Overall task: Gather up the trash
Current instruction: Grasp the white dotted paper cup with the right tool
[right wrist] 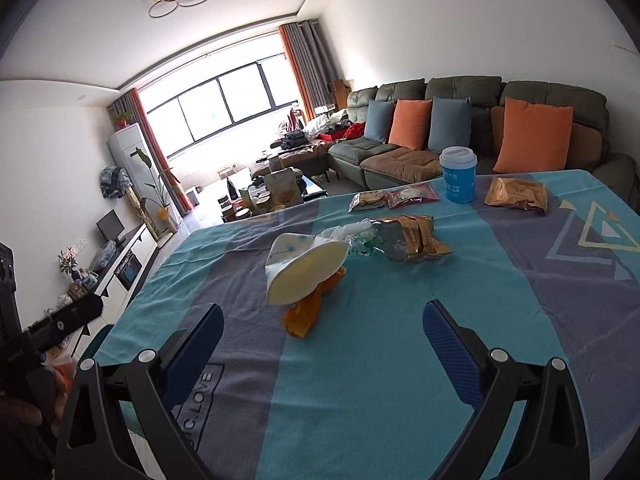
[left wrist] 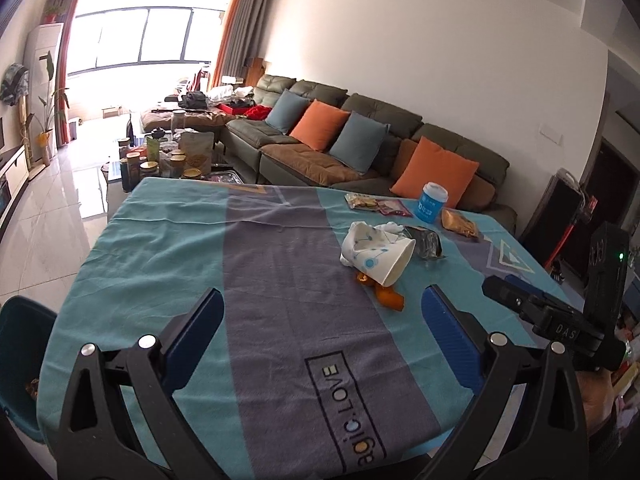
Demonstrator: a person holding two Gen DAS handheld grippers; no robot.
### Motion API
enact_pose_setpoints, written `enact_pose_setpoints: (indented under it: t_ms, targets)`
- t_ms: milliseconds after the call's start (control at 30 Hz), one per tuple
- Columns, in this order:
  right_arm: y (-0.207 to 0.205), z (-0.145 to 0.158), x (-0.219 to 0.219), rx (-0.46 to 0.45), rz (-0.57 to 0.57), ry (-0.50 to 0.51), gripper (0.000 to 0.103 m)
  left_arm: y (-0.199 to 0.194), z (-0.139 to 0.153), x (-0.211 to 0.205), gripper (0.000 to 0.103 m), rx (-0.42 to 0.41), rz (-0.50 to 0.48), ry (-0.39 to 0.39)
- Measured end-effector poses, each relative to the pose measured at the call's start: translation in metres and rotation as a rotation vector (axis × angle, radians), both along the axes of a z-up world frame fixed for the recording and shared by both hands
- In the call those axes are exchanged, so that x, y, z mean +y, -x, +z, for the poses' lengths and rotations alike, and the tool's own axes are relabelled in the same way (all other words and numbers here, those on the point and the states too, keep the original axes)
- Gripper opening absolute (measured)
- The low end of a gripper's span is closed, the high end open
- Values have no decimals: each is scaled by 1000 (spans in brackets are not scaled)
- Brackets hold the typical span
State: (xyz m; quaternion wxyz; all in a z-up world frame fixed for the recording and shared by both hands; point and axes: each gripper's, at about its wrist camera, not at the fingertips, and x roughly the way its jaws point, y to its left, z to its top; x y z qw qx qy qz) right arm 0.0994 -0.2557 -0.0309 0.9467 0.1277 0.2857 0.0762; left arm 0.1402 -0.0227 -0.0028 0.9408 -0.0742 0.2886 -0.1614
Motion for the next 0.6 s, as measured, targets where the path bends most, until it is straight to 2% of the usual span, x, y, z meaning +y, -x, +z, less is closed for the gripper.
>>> enact_pose_setpoints:
  t_ms: [300, 600]
  targets:
    - [-46, -6, -3, 40, 34, -106, 96, -51, -22, -24, 97, 50, -30, -19]
    - [-104, -24, 6, 127, 61, -194, 96, -76, -42, -21, 97, 99, -38, 7]
